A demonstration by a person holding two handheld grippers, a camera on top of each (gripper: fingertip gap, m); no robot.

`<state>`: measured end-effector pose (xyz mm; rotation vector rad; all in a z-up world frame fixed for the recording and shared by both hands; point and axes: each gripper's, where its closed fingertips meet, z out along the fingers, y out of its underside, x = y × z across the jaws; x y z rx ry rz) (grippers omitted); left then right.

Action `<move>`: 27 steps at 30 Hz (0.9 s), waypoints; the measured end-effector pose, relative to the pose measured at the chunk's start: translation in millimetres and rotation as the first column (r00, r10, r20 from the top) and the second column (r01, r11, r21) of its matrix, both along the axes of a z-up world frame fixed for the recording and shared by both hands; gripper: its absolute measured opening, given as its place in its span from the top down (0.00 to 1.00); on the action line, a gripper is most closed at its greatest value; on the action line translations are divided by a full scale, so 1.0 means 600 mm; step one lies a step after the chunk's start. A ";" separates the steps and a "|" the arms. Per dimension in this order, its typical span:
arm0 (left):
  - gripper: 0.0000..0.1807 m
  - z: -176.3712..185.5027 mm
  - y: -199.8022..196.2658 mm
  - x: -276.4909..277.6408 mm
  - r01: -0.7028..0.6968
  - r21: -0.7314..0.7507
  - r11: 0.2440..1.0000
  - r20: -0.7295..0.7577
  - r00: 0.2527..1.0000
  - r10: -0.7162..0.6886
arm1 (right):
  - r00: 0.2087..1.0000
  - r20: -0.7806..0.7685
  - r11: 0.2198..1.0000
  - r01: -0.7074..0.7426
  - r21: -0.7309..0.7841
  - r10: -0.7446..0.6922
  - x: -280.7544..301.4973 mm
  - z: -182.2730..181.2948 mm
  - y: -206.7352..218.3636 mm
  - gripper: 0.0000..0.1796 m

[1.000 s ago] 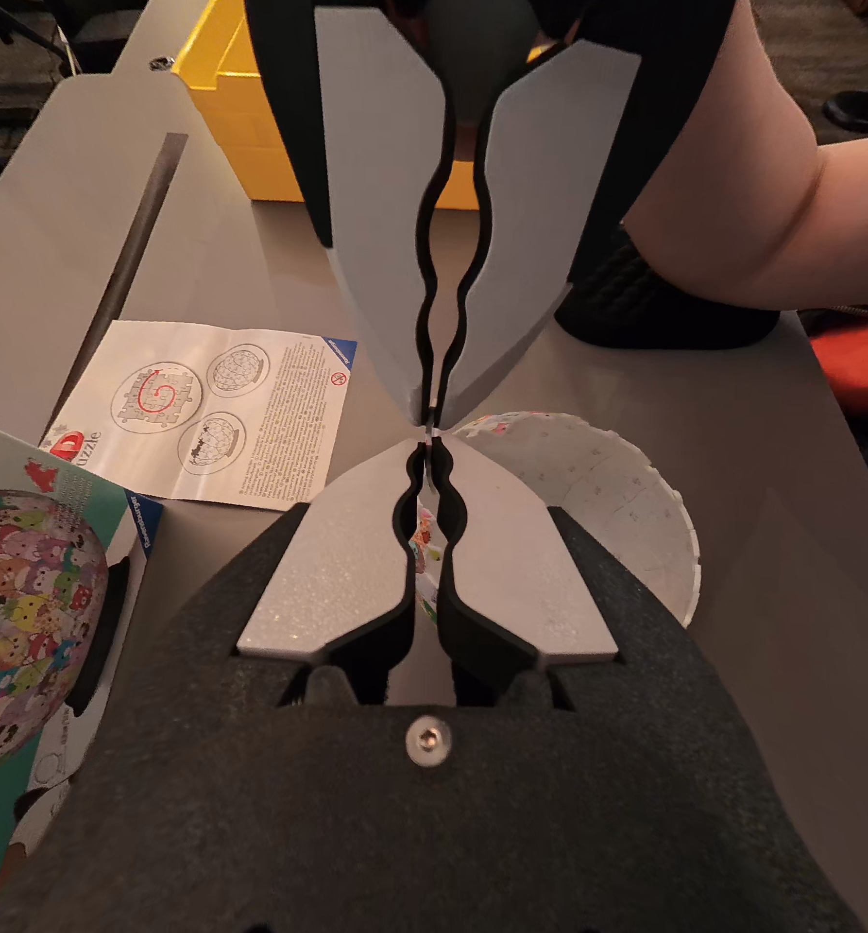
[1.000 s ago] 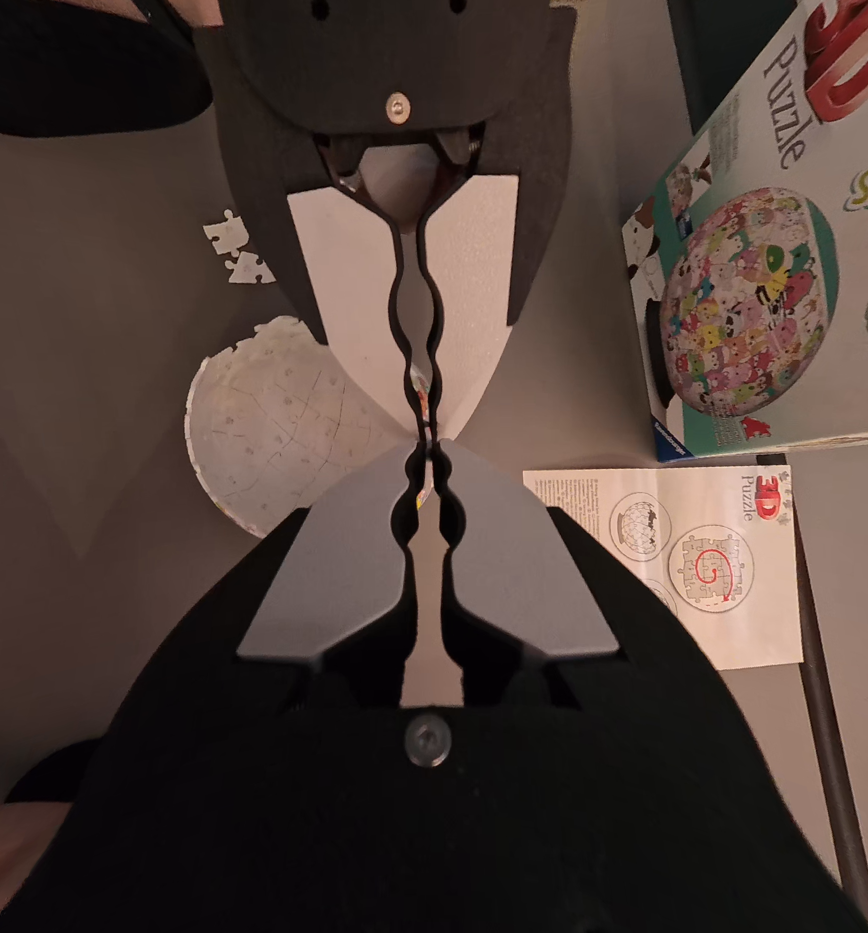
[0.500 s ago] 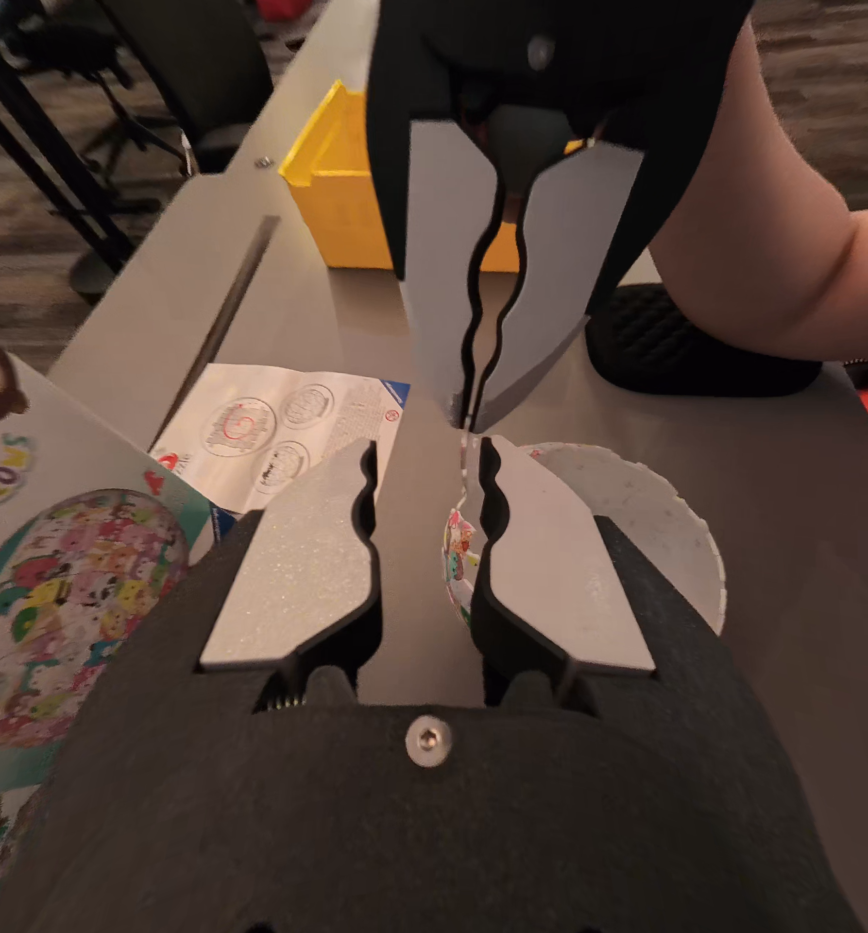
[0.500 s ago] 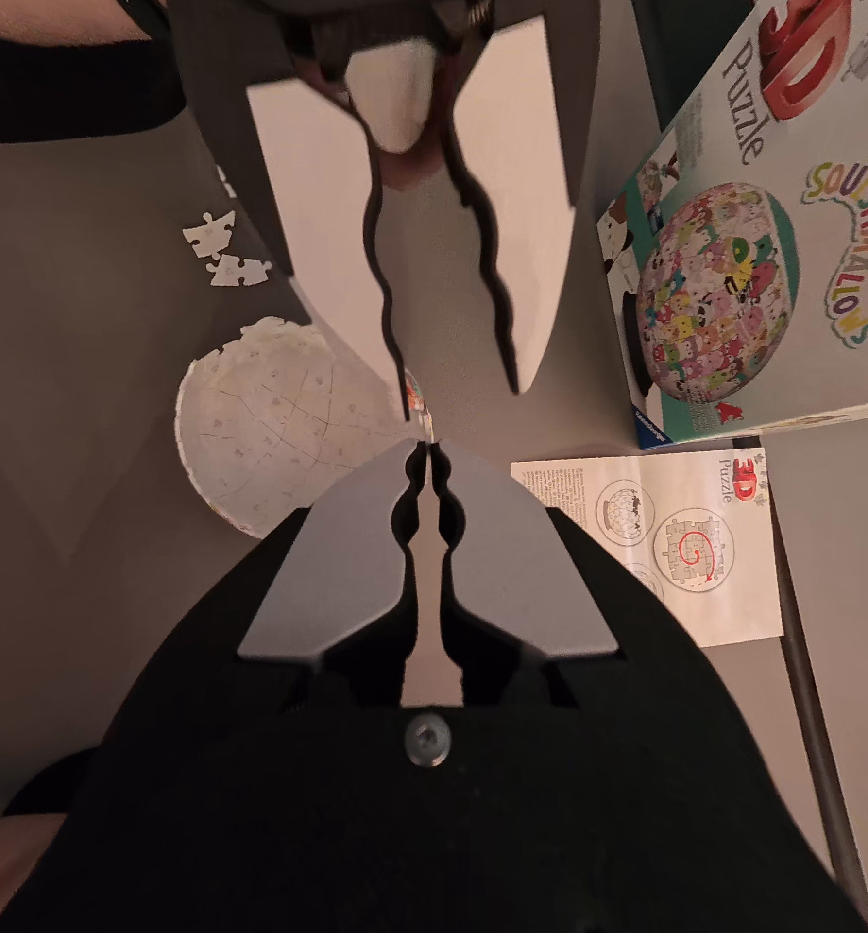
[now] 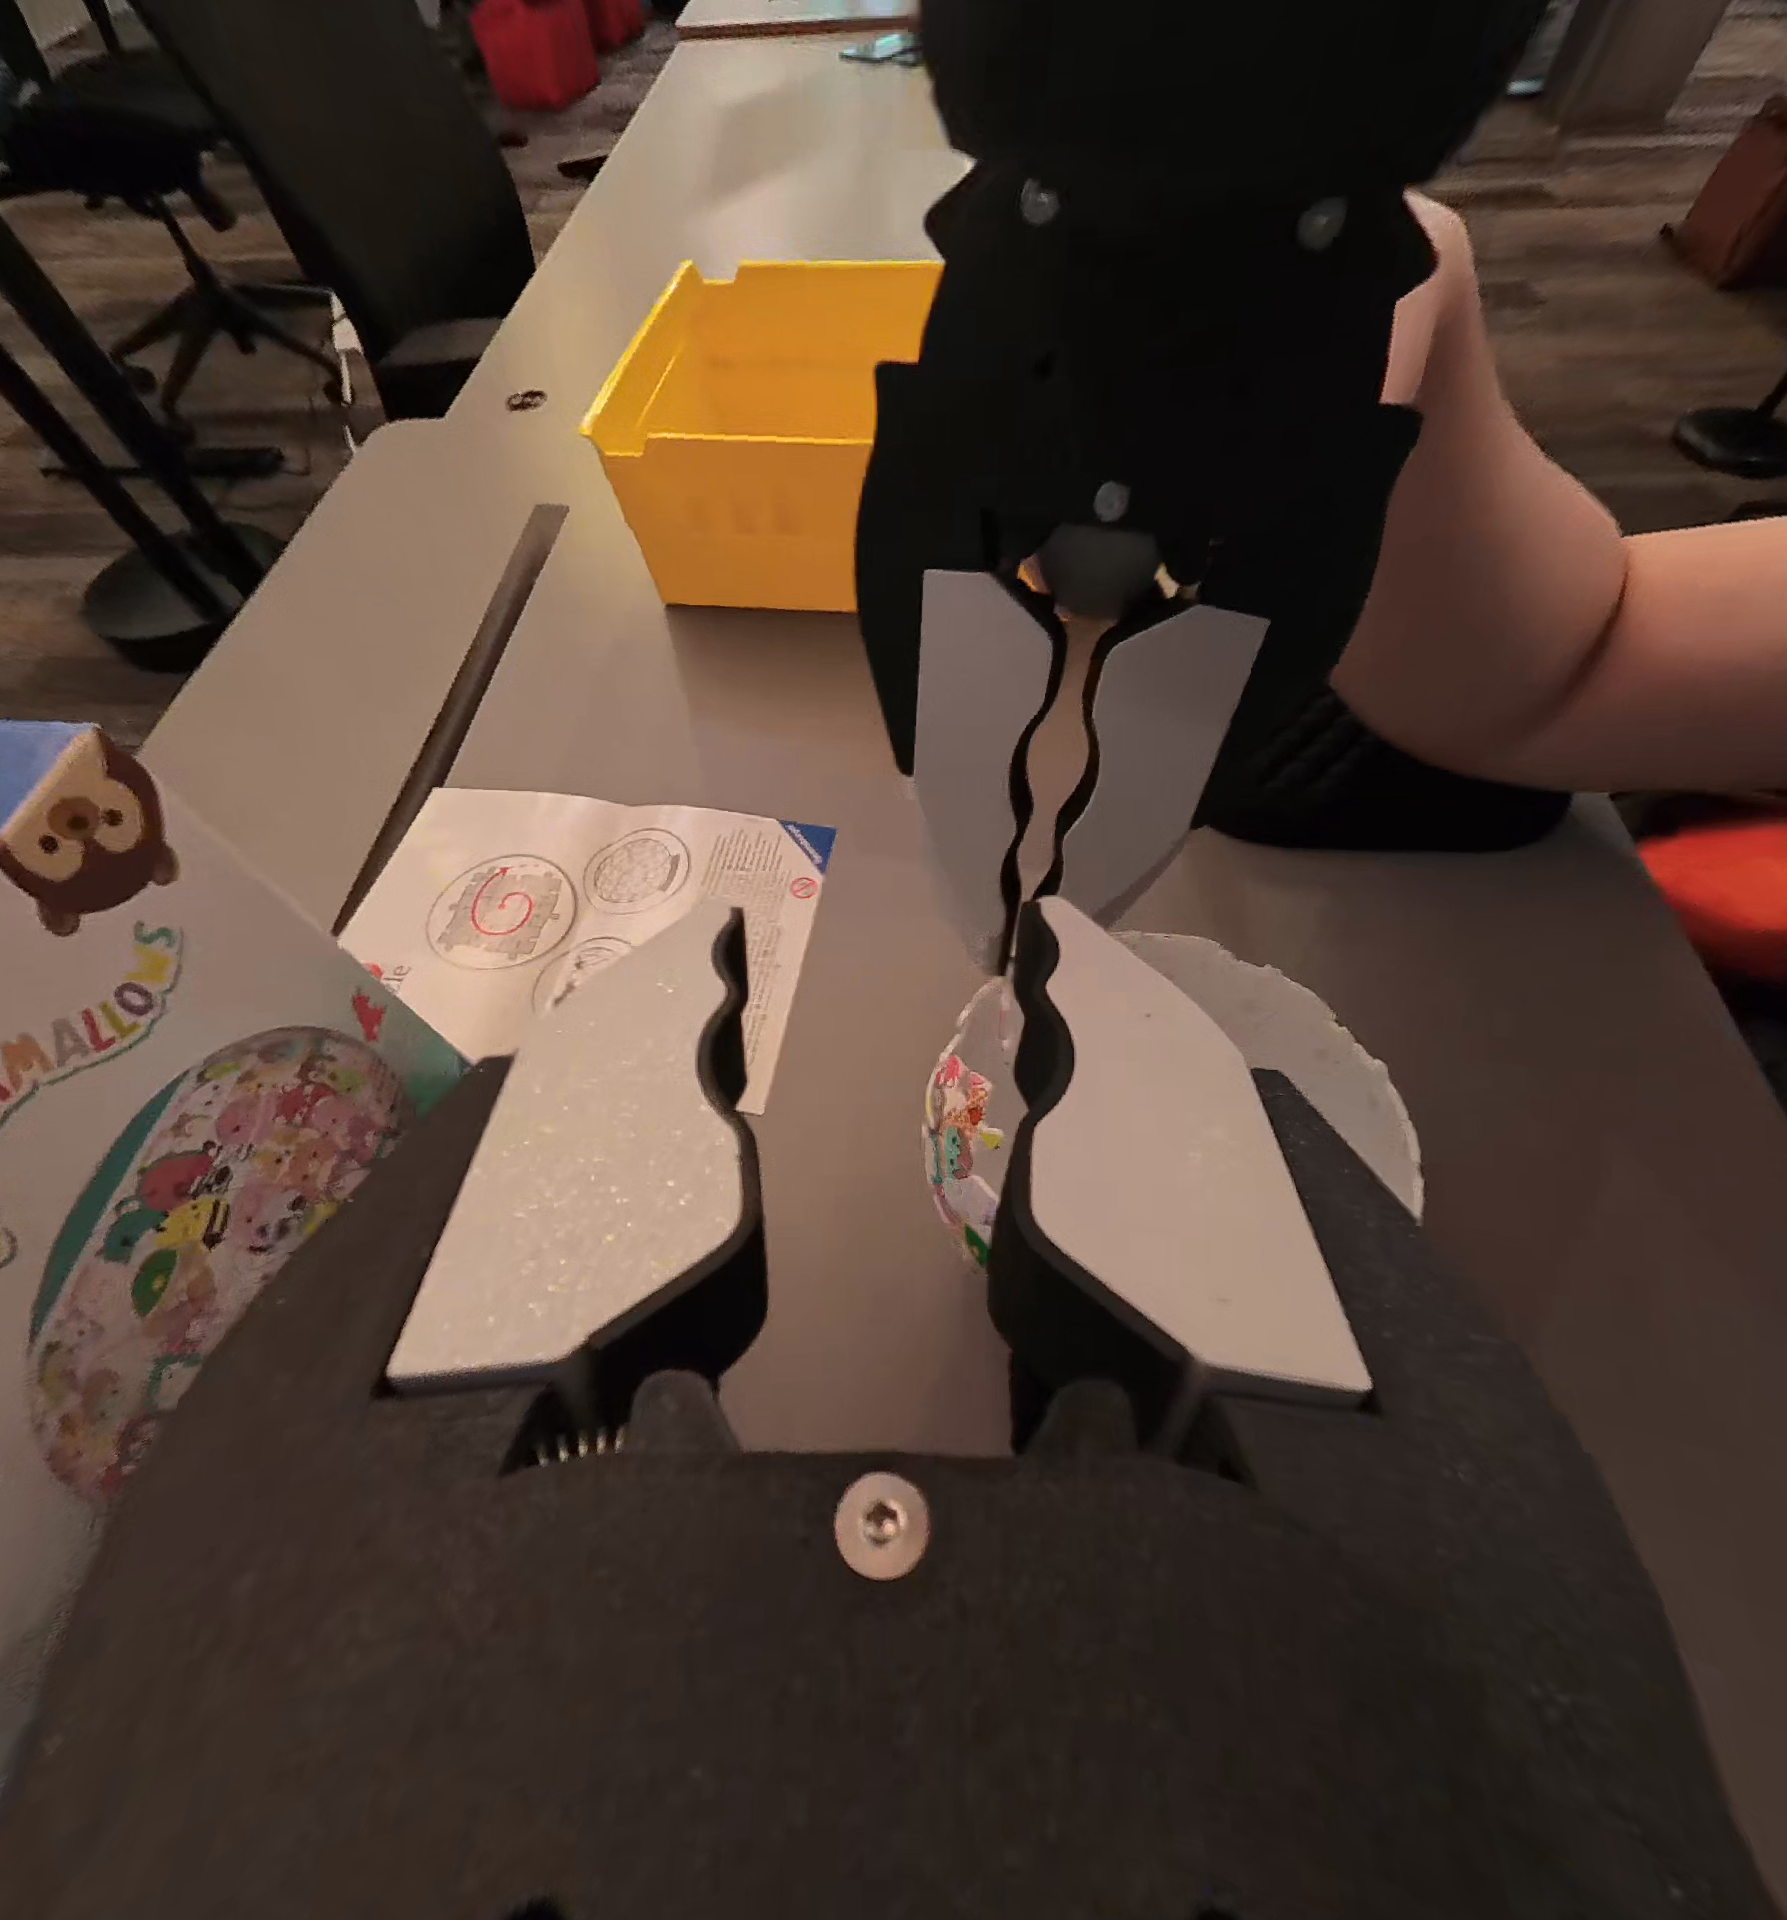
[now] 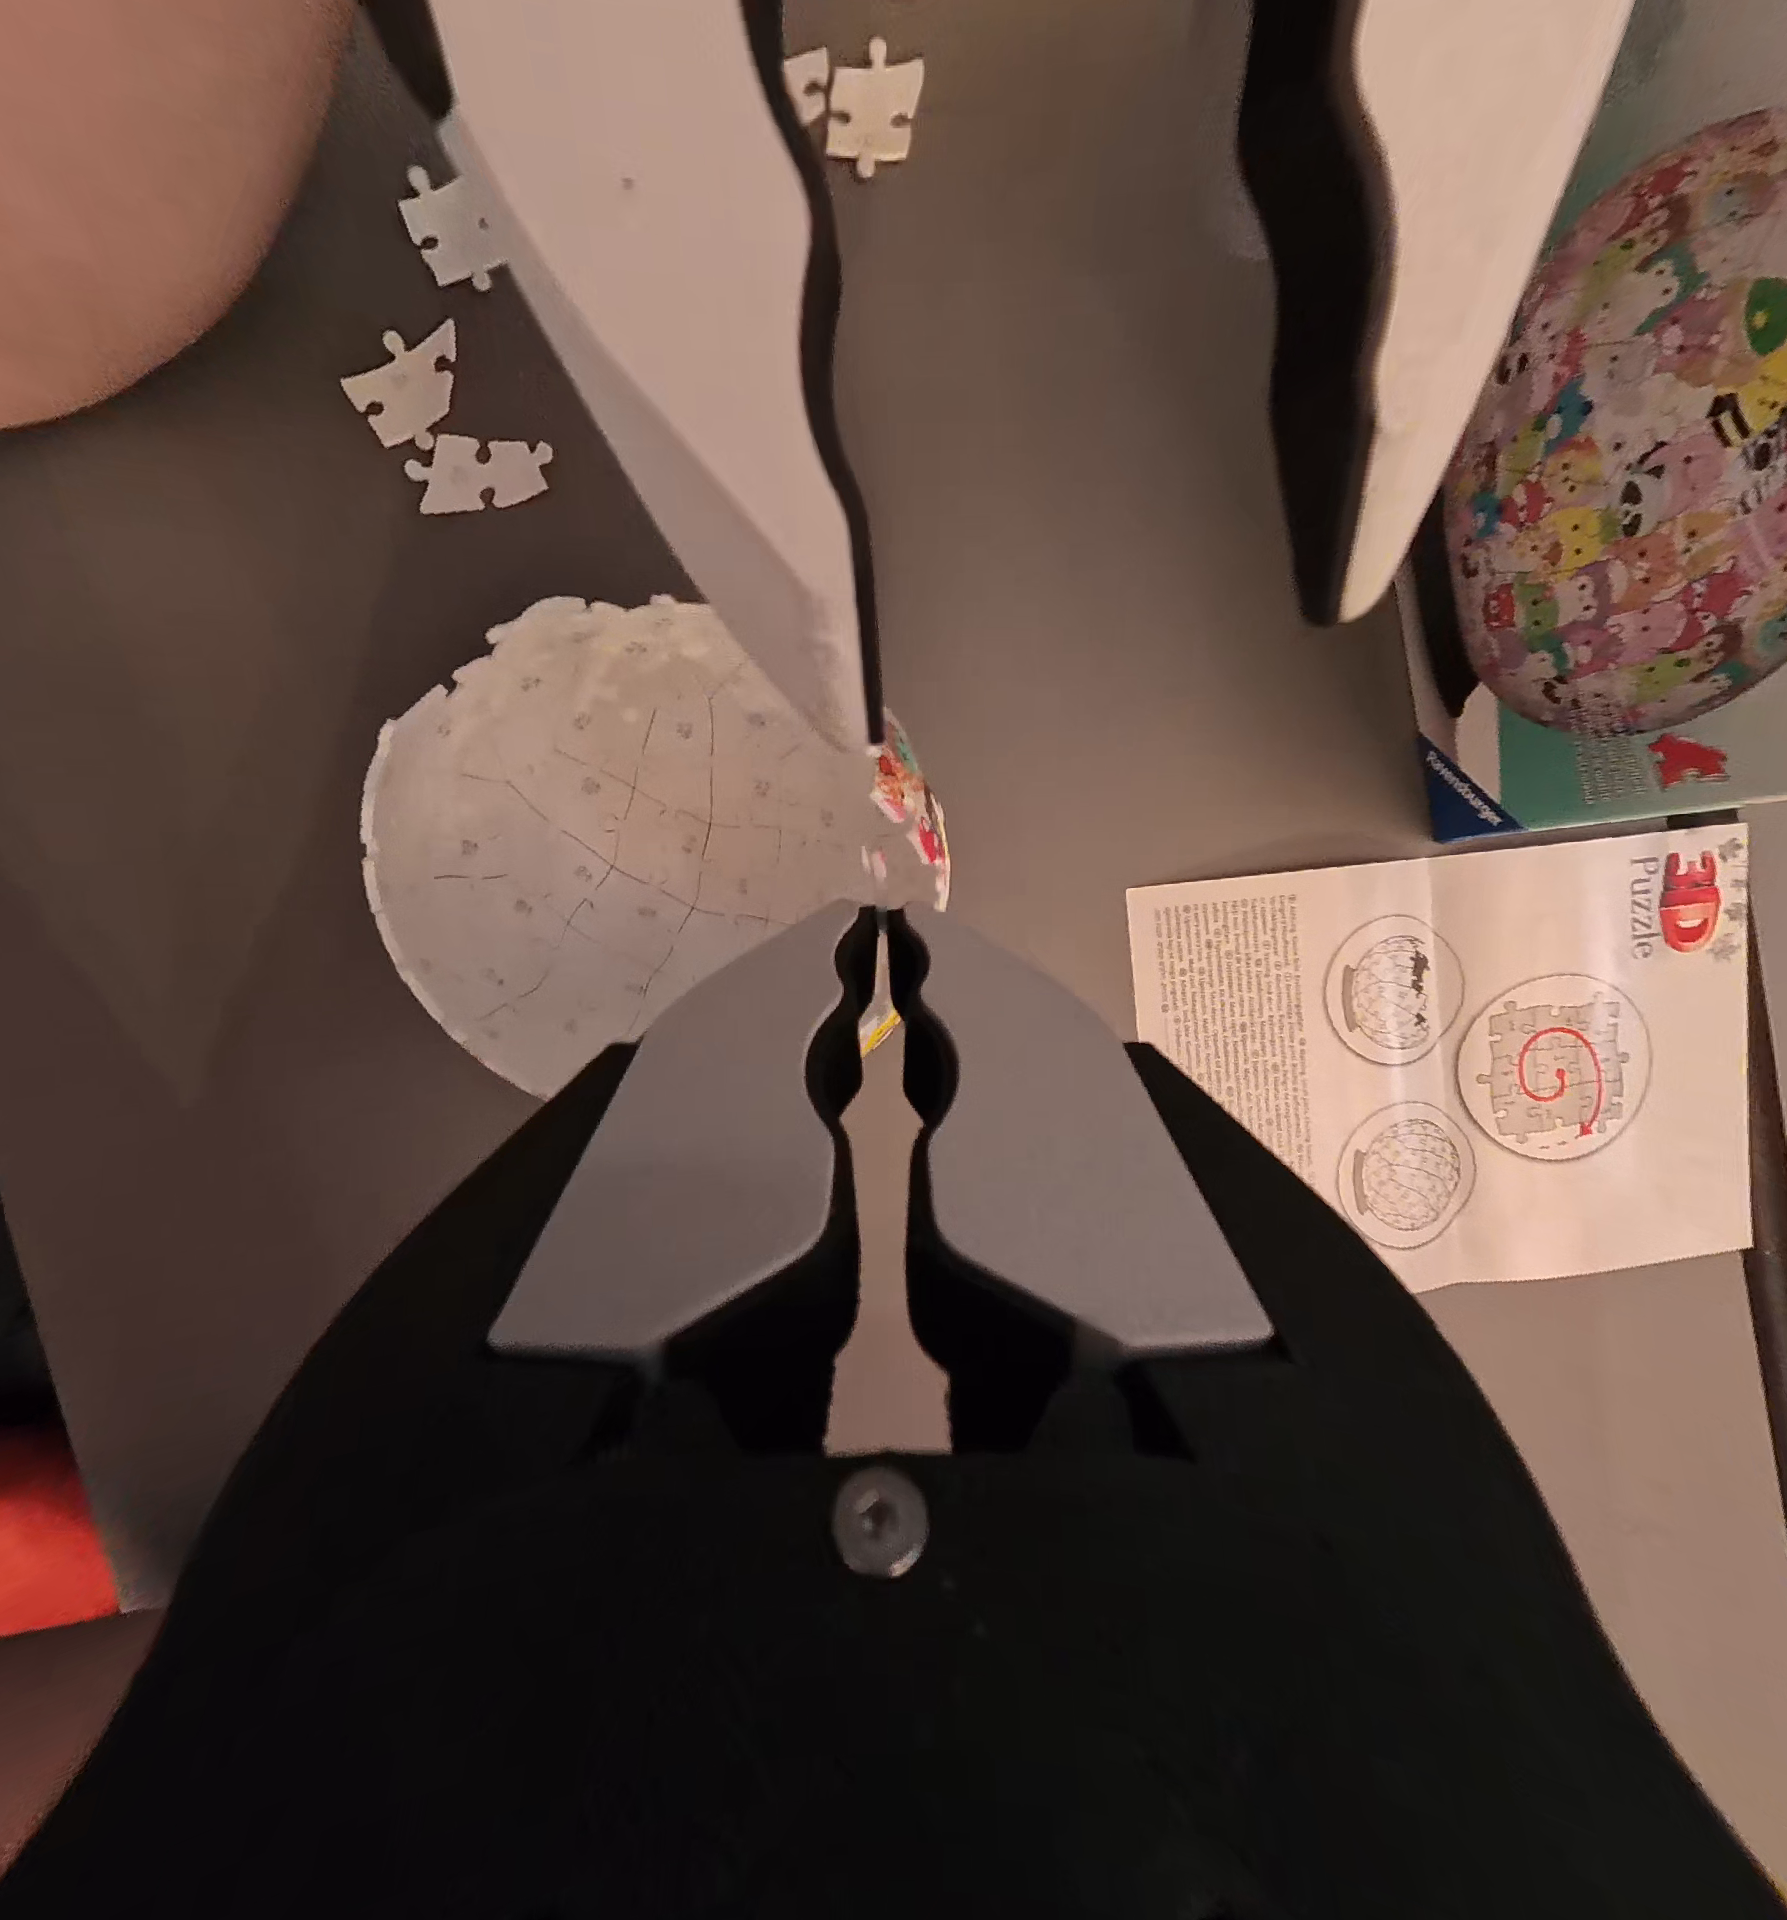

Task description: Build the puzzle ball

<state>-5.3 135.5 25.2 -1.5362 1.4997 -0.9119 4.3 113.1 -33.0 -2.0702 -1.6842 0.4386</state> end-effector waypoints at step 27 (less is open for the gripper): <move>0.68 -0.102 -0.014 0.006 0.050 -0.012 0.999 -0.231 0.972 -0.051 | 0.992 0.115 0.998 0.055 0.008 -0.056 0.002 -0.040 0.010 0.98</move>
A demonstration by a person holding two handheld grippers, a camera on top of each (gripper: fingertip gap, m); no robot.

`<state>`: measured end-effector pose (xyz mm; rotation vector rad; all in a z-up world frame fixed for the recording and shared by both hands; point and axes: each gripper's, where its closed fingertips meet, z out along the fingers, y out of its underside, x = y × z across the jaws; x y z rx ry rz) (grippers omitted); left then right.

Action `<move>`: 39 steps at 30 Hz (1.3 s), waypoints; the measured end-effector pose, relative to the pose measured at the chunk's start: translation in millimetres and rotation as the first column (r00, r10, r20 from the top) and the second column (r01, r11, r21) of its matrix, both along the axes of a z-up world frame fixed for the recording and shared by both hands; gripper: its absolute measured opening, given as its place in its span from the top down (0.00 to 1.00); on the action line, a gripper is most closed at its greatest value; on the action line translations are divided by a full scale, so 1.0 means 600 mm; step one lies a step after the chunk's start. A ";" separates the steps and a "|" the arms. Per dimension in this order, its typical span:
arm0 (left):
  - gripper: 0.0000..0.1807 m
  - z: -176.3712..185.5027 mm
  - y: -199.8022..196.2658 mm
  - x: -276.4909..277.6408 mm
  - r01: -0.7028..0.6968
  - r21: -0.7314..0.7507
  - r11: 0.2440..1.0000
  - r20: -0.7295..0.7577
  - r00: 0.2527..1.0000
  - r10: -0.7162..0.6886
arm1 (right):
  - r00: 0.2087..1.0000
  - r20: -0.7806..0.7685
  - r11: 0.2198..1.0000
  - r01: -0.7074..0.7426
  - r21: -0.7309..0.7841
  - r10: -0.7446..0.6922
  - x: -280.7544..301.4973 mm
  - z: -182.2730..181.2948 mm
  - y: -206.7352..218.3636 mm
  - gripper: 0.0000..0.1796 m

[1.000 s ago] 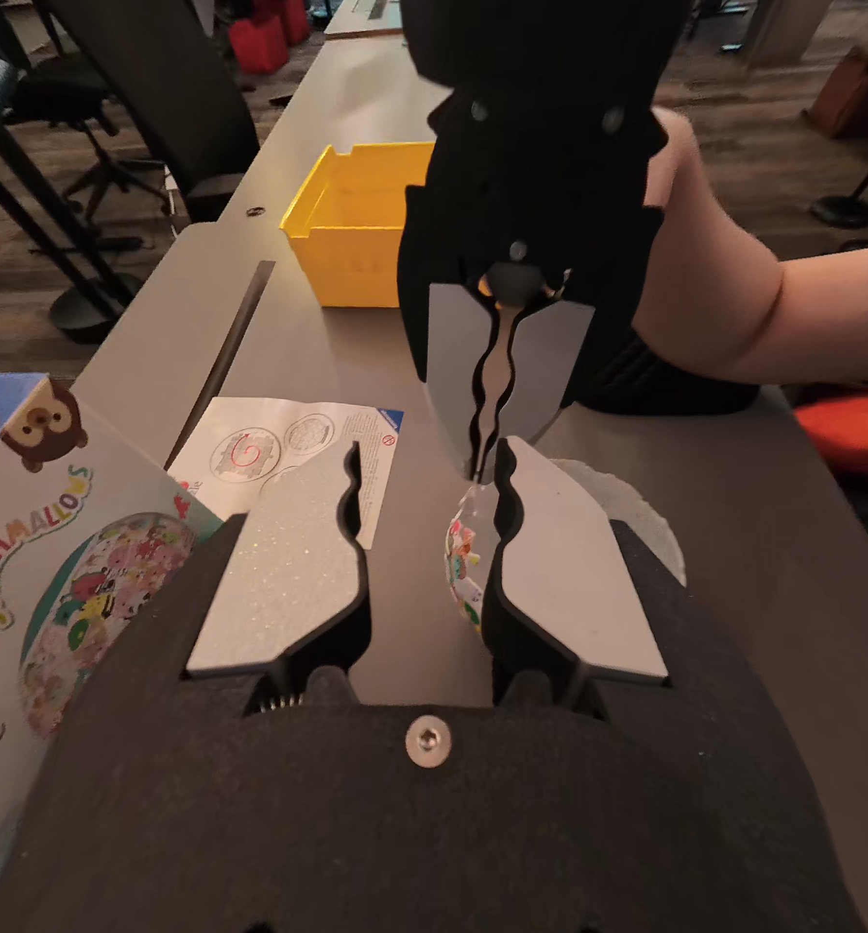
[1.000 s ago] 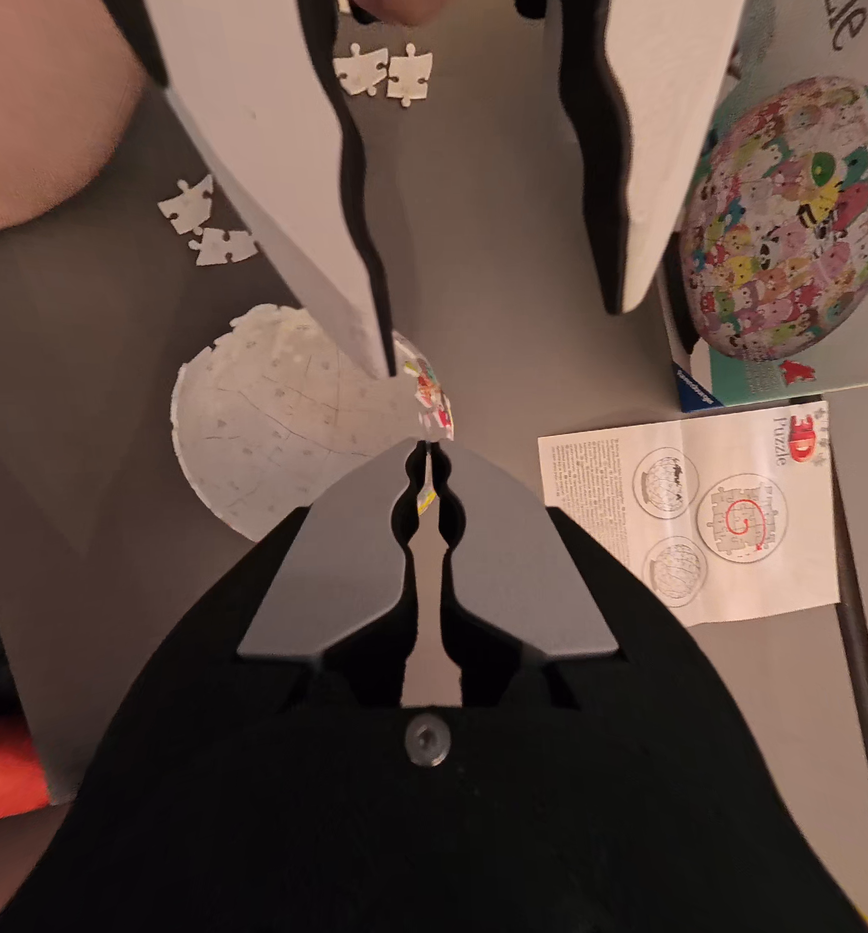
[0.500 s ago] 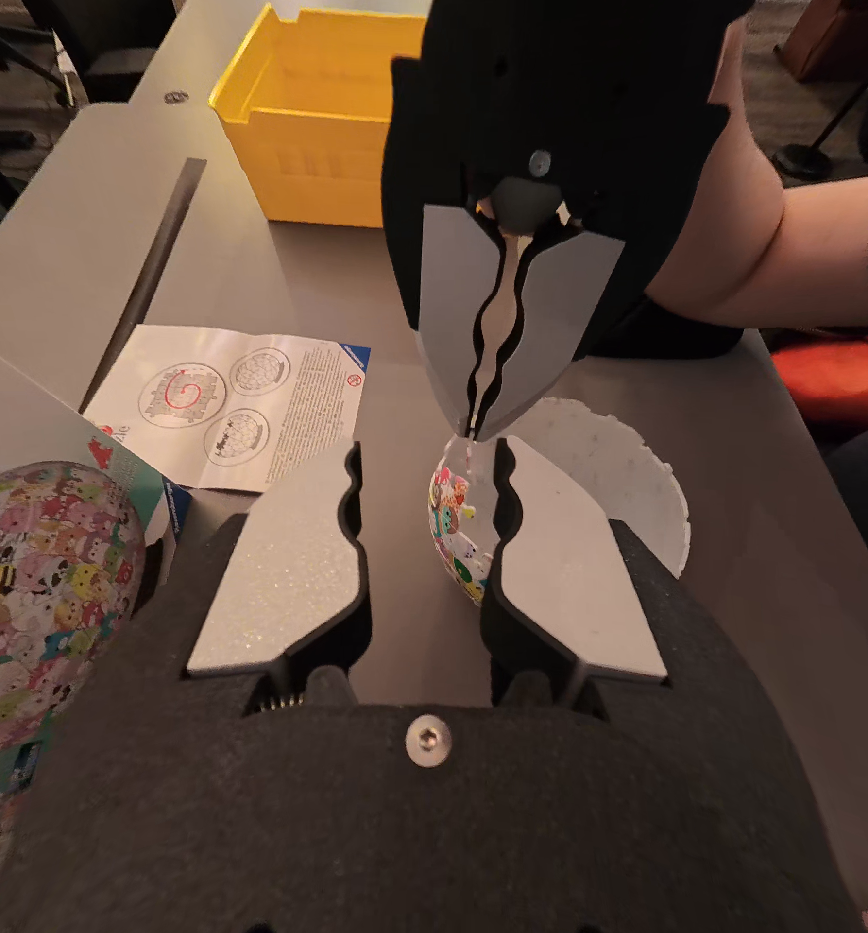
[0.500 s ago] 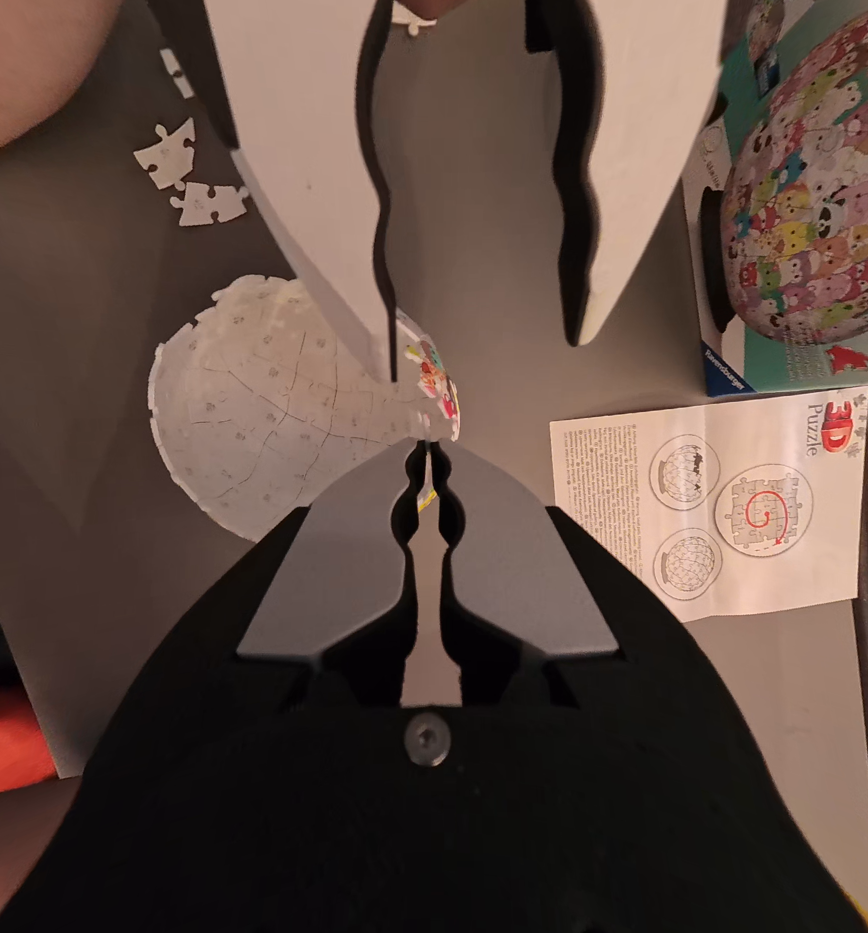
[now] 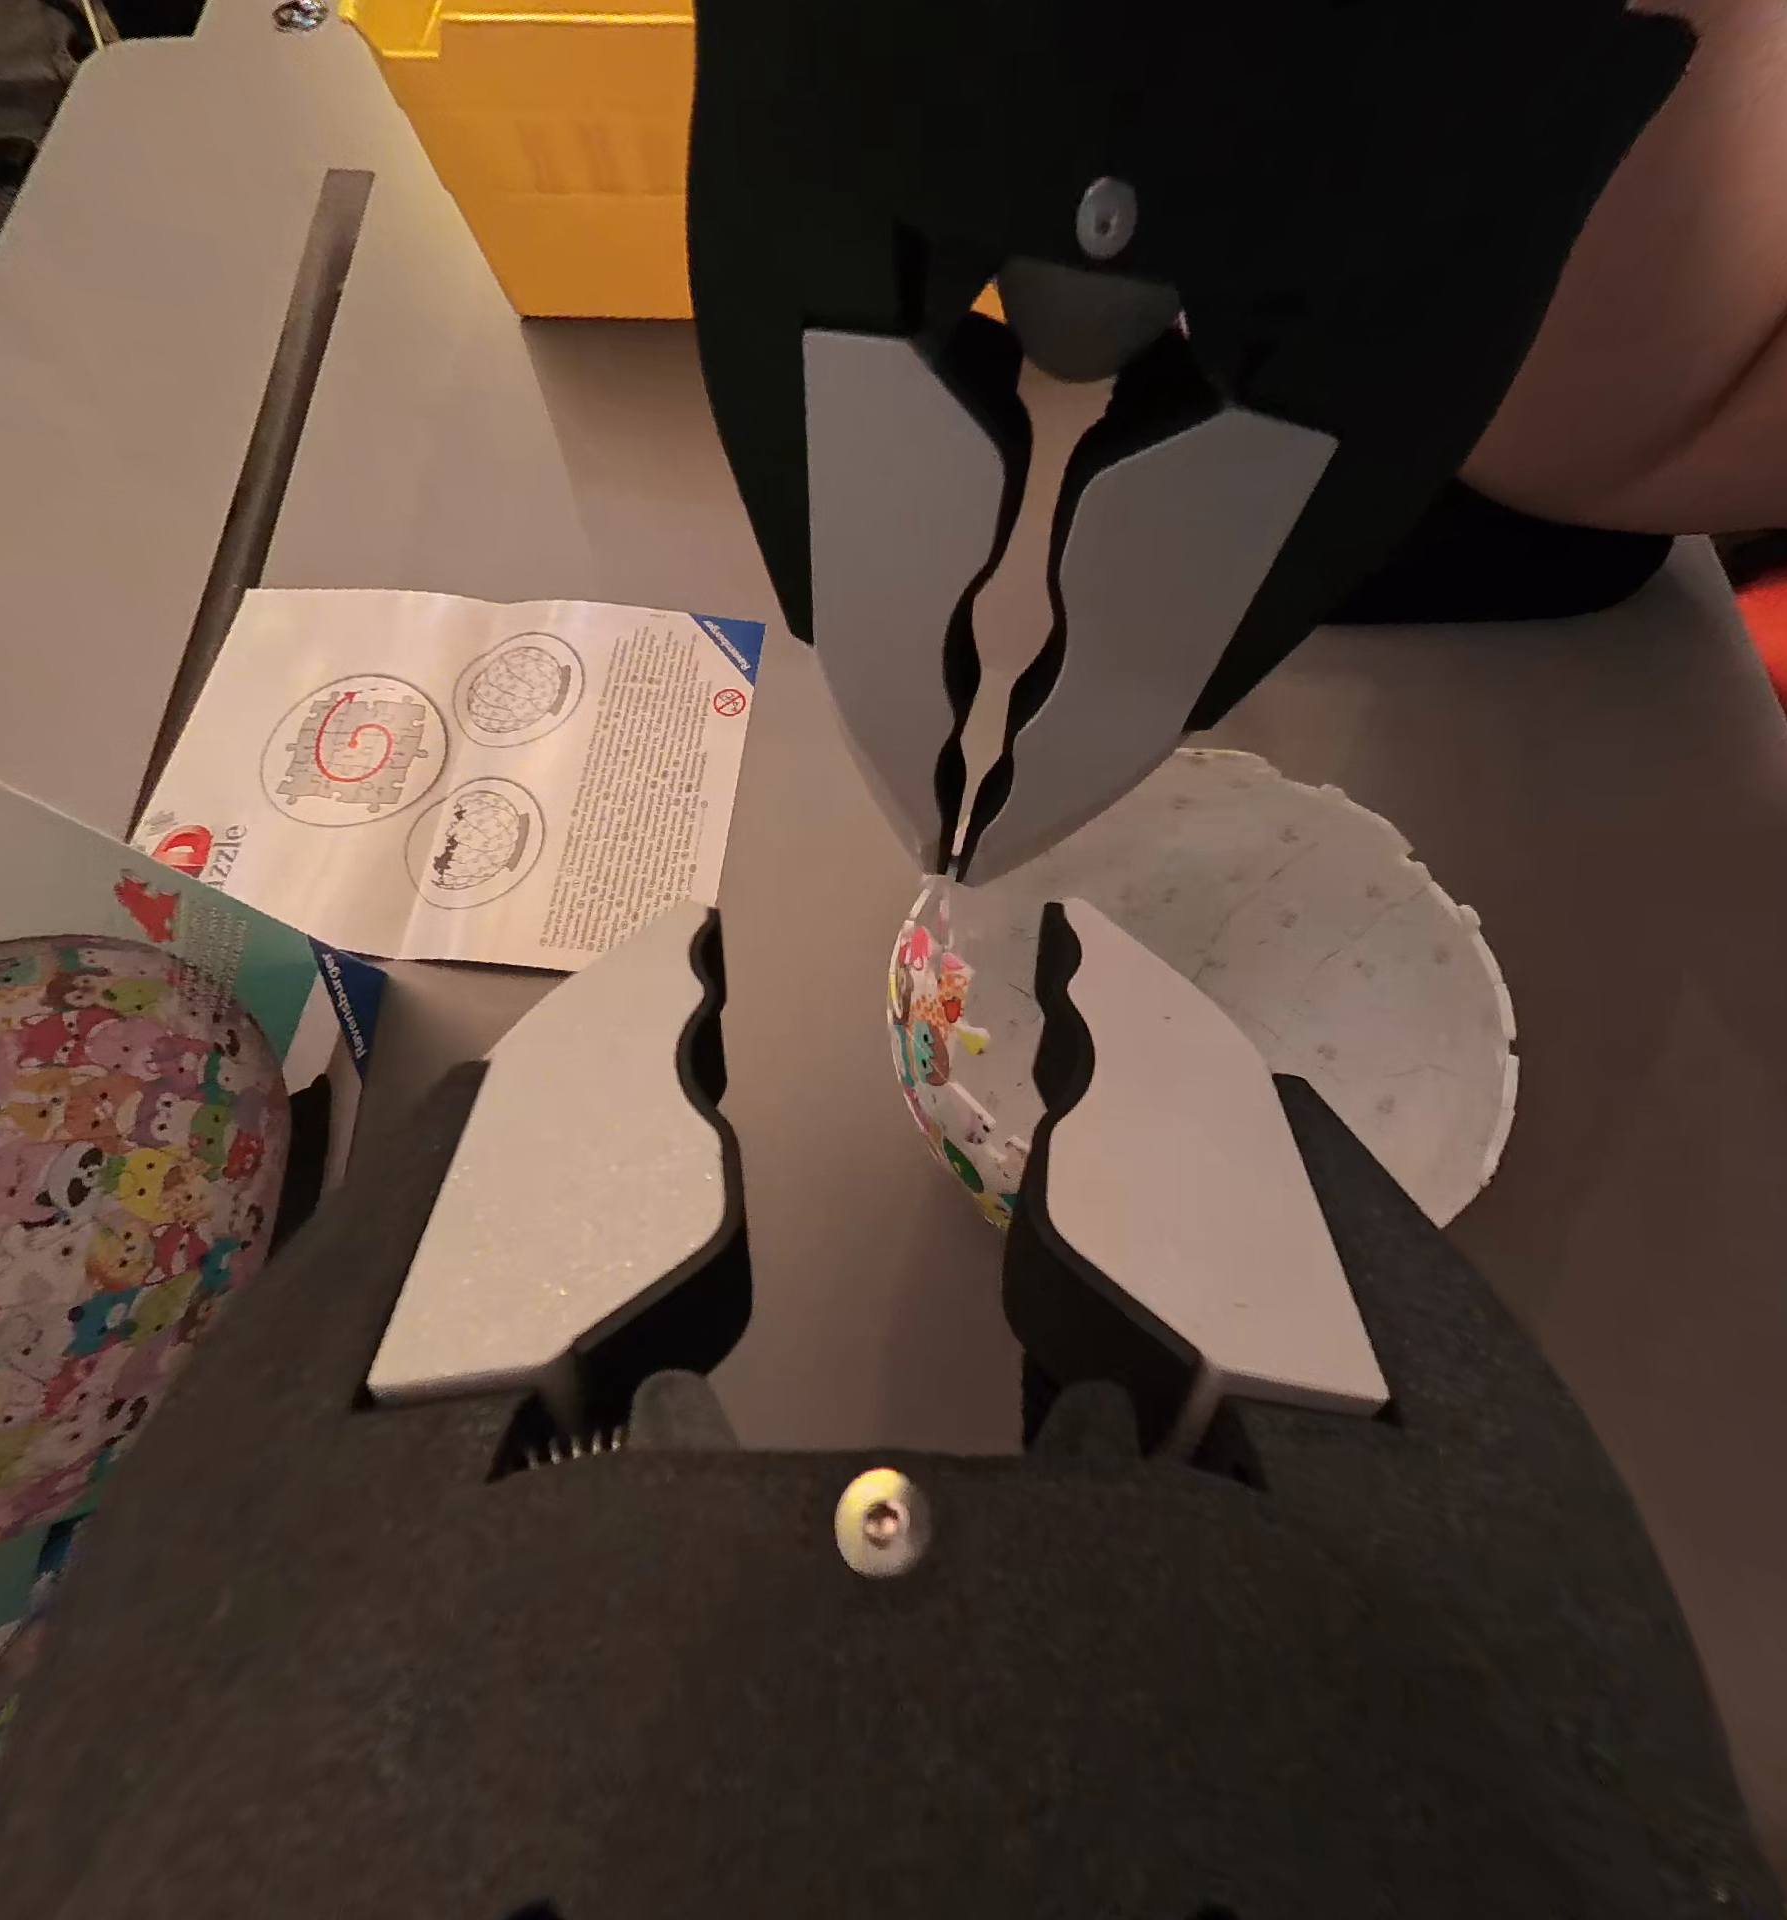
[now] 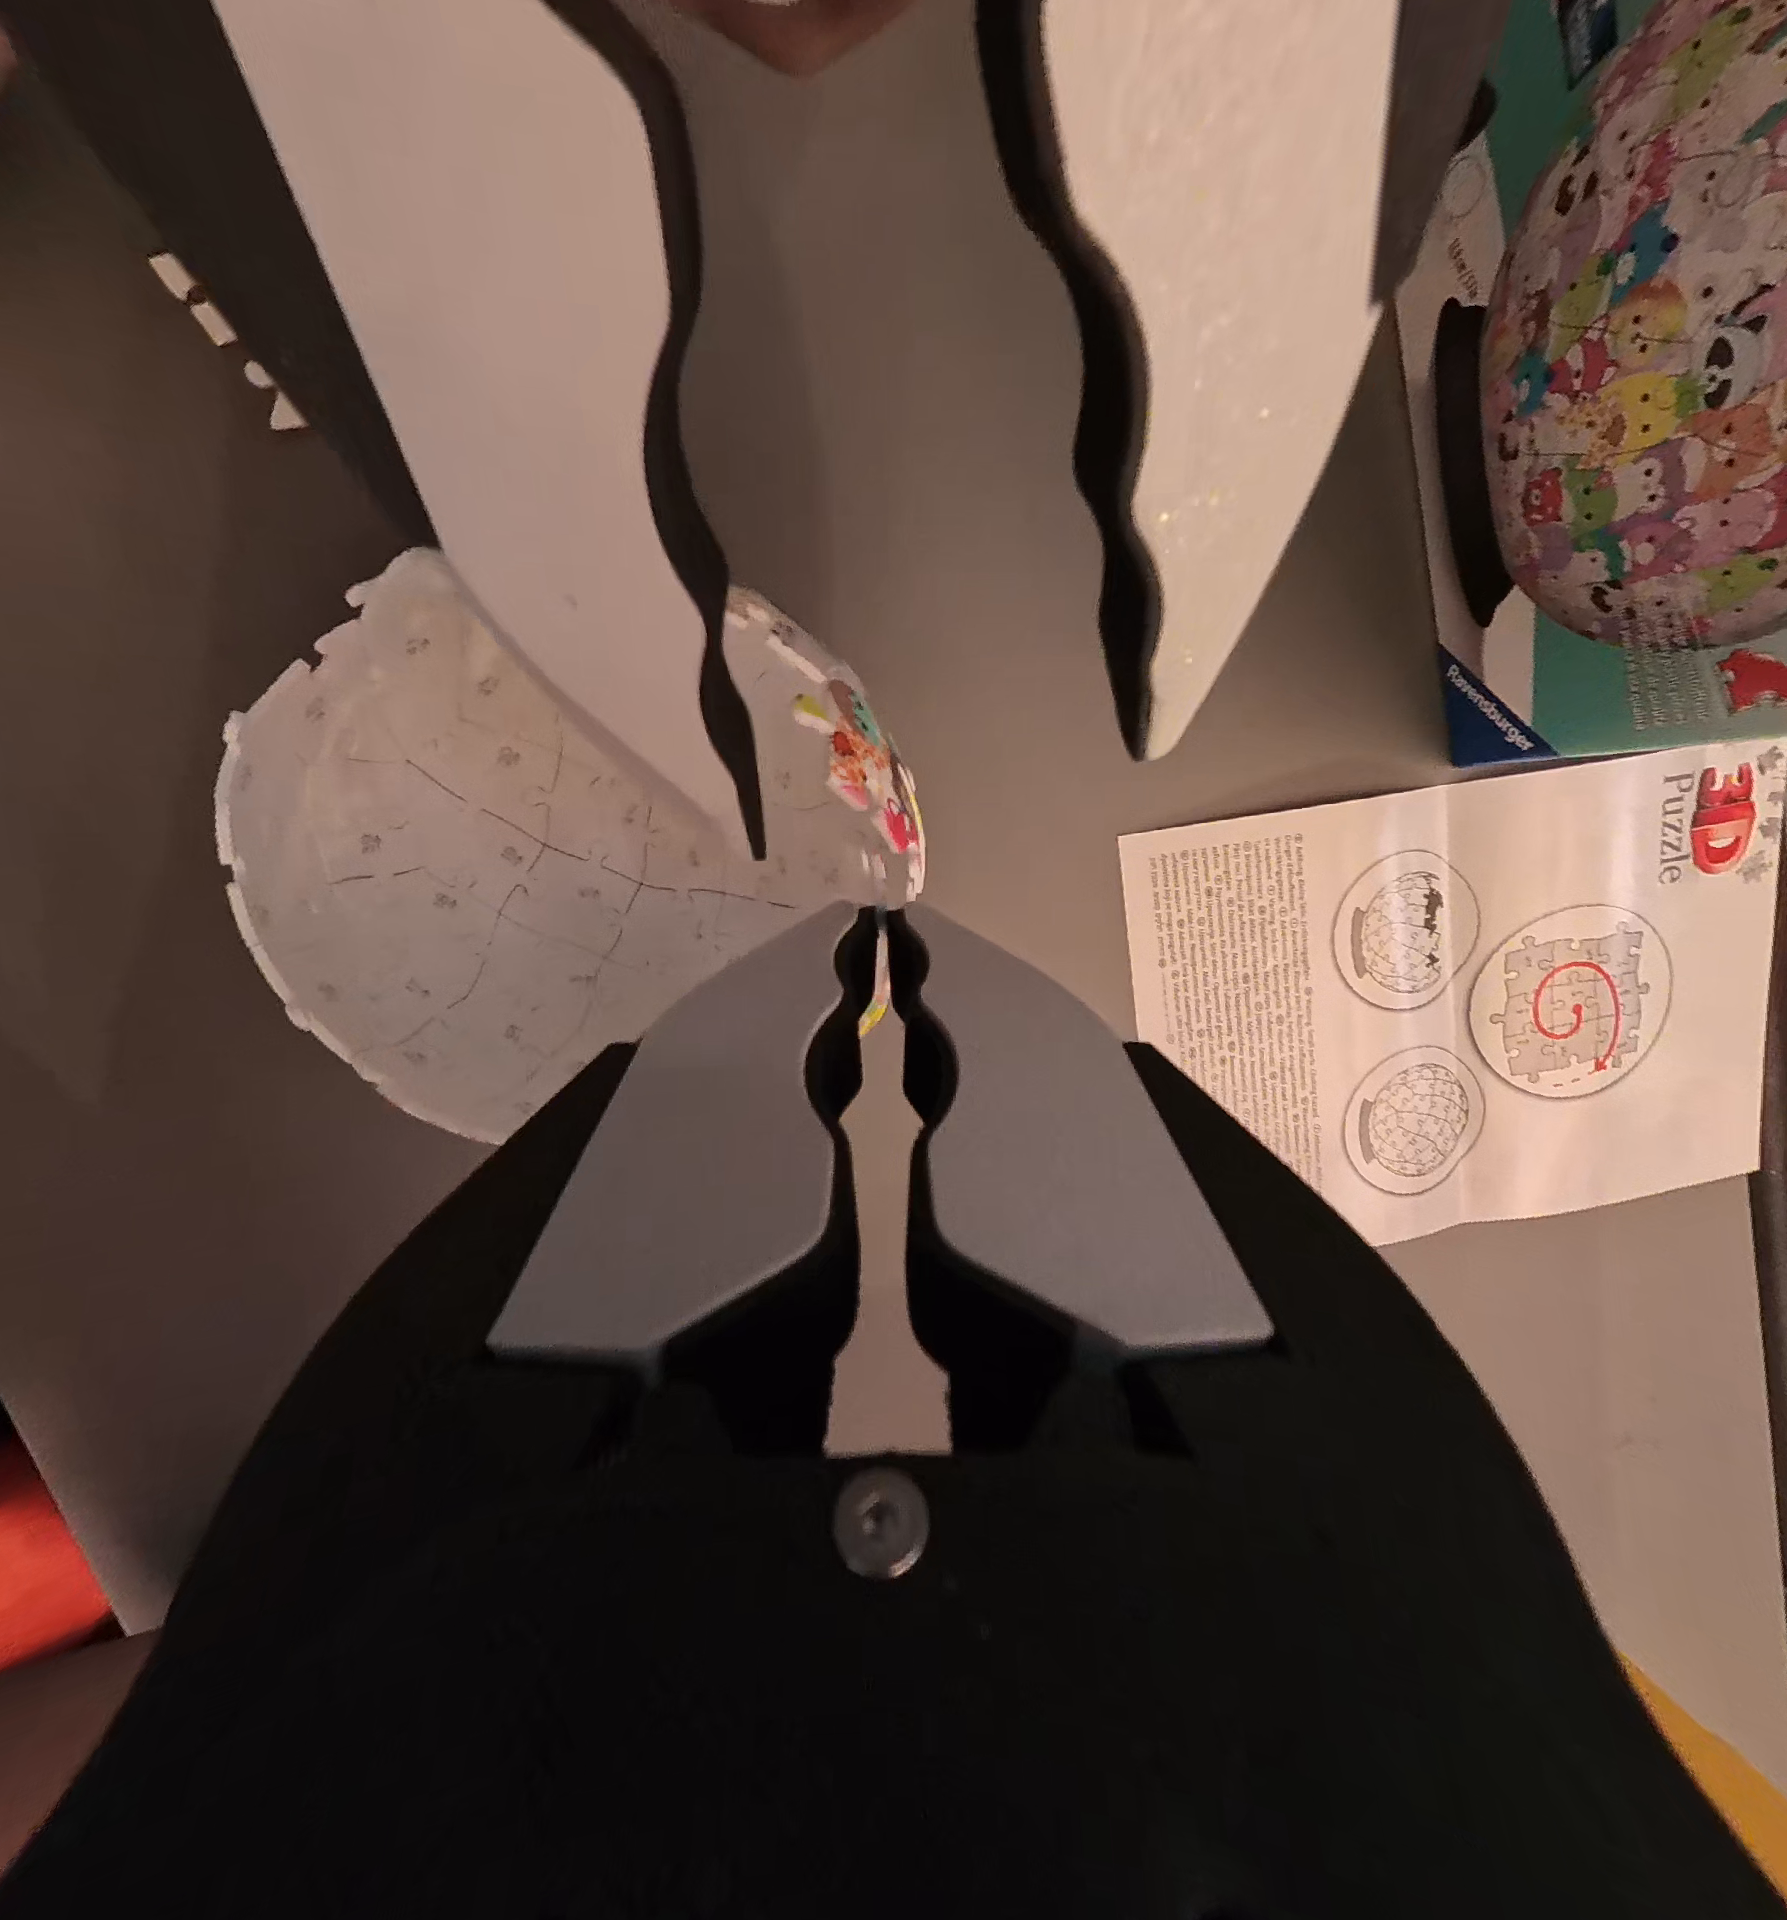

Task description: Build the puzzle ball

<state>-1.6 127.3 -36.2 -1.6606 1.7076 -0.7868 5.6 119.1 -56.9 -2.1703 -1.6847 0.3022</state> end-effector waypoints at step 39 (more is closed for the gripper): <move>0.67 -0.014 0.000 0.011 0.052 0.114 0.992 -0.007 0.999 -0.051 | 0.993 0.001 0.984 0.114 0.138 -0.115 0.004 -0.006 0.011 0.98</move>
